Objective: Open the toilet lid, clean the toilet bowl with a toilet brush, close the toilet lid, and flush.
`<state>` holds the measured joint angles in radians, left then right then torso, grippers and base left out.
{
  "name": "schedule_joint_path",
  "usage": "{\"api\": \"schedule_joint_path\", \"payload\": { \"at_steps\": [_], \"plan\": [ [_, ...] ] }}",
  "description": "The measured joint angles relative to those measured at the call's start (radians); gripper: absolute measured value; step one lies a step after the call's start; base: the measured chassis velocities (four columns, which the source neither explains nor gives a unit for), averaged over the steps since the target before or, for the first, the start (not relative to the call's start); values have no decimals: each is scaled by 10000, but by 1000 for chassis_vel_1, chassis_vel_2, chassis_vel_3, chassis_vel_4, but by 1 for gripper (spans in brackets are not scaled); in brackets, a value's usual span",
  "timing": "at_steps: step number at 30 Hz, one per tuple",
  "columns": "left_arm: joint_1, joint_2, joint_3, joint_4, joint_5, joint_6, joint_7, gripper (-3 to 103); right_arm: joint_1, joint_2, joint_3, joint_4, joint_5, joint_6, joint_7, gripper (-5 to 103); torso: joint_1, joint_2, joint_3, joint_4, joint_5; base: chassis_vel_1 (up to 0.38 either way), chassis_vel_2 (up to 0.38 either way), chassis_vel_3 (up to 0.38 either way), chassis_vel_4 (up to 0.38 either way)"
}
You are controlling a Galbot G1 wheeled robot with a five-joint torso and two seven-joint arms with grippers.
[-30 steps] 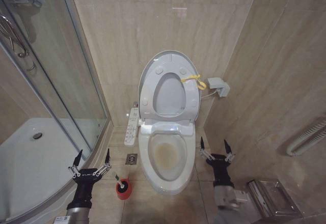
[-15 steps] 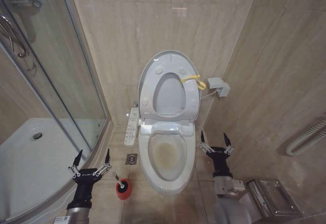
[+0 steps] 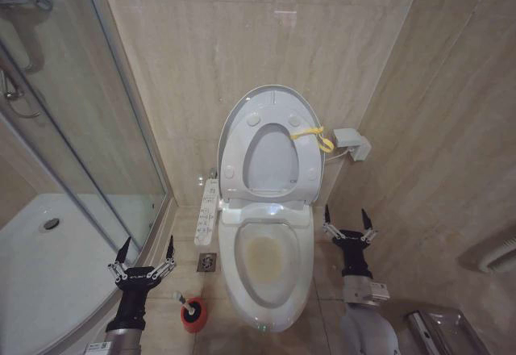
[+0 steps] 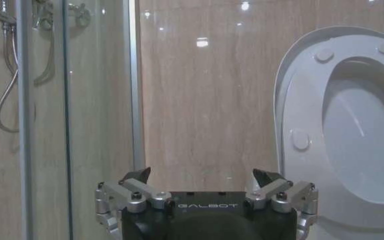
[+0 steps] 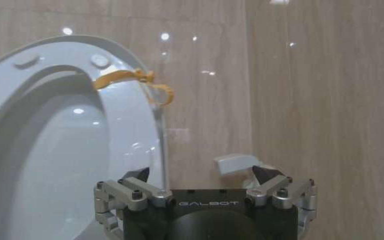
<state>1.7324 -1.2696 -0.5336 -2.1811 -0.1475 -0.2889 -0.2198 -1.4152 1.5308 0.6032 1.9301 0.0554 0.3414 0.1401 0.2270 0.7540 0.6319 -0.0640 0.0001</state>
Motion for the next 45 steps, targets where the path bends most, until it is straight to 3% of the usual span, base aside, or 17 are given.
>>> {"api": "schedule_joint_path", "payload": {
  "at_steps": [14, 27, 41, 45],
  "plan": [
    [4, 0, 0, 0, 0, 0, 0, 100, 323, -169, 139, -68, 57, -480, 908, 100, -12, 5, -5, 0, -1, 19, -23, -17, 23],
    [1, 0, 0, 0, 0, 0, 0, 100, 351, -162, 200, -416, -478, -1, 955, 100, -4, 3, -2, -2, 0, -67, 11, 76, -20],
    [3, 0, 0, 0, 0, 0, 0, 100, 1631, -430, 80, -1347, -495, -593, 1276, 100, -10, 3, -4, -1, 0, 4, -1, -2, 1],
    [3, 0, 0, 0, 0, 0, 0, 100, 2795, -670, -26, -2194, -498, -621, 1258, 100, -9, 3, -3, 1, 0, 0, 0, 0, 0]
  ]
}}
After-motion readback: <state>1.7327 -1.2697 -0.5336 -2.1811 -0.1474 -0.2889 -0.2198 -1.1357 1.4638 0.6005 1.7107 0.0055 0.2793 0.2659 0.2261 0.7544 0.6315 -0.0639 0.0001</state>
